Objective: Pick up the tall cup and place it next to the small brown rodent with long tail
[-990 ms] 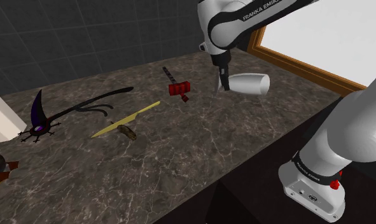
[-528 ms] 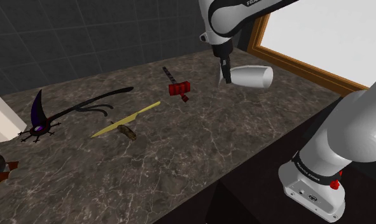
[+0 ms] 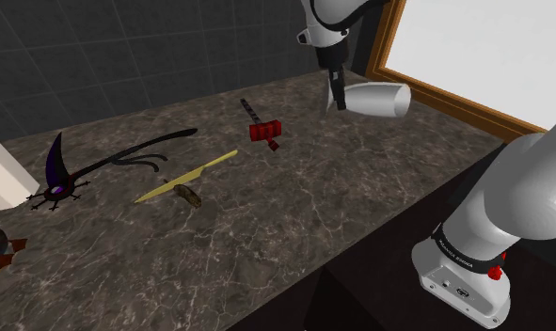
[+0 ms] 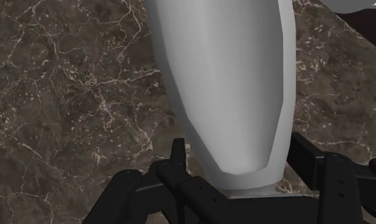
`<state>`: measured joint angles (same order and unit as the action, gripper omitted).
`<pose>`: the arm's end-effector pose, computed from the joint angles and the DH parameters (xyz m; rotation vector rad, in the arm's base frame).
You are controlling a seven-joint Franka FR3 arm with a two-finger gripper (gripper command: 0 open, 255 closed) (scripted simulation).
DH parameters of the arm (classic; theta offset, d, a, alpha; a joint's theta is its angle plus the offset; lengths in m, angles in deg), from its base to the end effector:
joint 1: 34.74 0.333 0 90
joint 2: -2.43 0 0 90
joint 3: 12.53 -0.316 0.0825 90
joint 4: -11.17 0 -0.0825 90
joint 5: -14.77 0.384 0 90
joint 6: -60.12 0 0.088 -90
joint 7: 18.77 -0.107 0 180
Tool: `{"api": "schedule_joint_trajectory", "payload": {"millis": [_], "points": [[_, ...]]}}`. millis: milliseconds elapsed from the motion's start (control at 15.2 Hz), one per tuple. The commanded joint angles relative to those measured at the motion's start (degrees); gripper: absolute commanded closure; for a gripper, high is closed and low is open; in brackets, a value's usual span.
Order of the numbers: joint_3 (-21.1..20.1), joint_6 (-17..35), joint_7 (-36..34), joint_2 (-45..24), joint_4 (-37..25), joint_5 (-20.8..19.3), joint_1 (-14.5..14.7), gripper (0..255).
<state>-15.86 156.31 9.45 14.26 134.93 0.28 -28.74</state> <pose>0.4575 0.0517 0.4684 2.7140 1.0137 -0.4584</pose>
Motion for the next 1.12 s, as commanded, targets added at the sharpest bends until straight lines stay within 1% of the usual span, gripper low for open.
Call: {"api": "schedule_joint_trajectory", "payload": {"millis": [0,66,528,1056], "points": [[0.0,-1.5,0.4,0.2,-1.4,0.0,0.0,255],[0.0,-2.2,0.6,0.3,-2.0,0.1,0.0,255],[-5.9,-5.0,-8.4,-1.1,-4.1,4.0,4.5,255],[-12.4,-7.9,-19.2,-6.3,-10.3,7.6,9.5,255]]}}
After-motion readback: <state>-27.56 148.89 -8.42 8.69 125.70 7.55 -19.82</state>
